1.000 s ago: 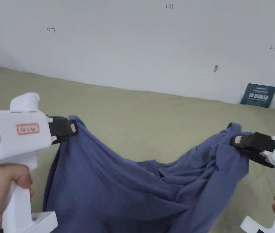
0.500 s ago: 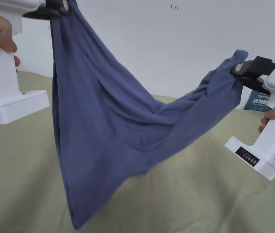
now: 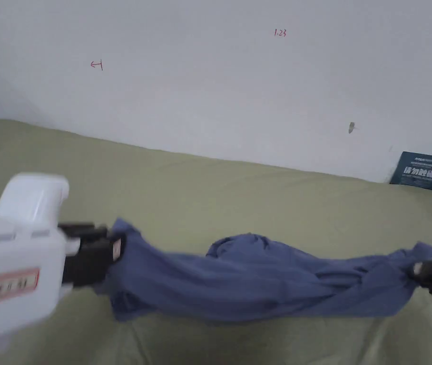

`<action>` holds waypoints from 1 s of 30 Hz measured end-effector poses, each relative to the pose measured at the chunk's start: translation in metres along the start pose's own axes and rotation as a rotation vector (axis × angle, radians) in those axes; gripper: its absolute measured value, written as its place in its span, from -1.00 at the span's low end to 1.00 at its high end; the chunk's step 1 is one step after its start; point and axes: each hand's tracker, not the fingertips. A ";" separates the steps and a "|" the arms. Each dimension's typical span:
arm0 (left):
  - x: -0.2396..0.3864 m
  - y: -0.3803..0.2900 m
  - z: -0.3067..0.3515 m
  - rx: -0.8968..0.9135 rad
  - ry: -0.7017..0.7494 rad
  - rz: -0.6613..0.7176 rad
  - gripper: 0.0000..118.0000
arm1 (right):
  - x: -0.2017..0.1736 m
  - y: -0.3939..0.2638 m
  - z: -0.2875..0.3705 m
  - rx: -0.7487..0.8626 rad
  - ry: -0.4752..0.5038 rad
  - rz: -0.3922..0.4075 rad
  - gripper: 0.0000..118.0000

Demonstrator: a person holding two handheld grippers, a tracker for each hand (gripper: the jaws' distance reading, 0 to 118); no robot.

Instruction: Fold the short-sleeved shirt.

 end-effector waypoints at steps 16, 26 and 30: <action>0.024 -0.188 0.118 -0.422 -0.033 0.154 -0.89 | 0.062 -0.050 0.081 -0.059 -0.118 -0.006 -0.96; 0.054 -0.102 0.144 0.003 0.312 0.008 0.51 | -0.054 -0.069 0.191 0.078 -0.097 0.413 -0.87; 0.073 -0.094 0.123 -0.003 0.333 -0.041 -0.16 | -0.078 -0.115 0.216 0.198 -0.073 0.449 -0.85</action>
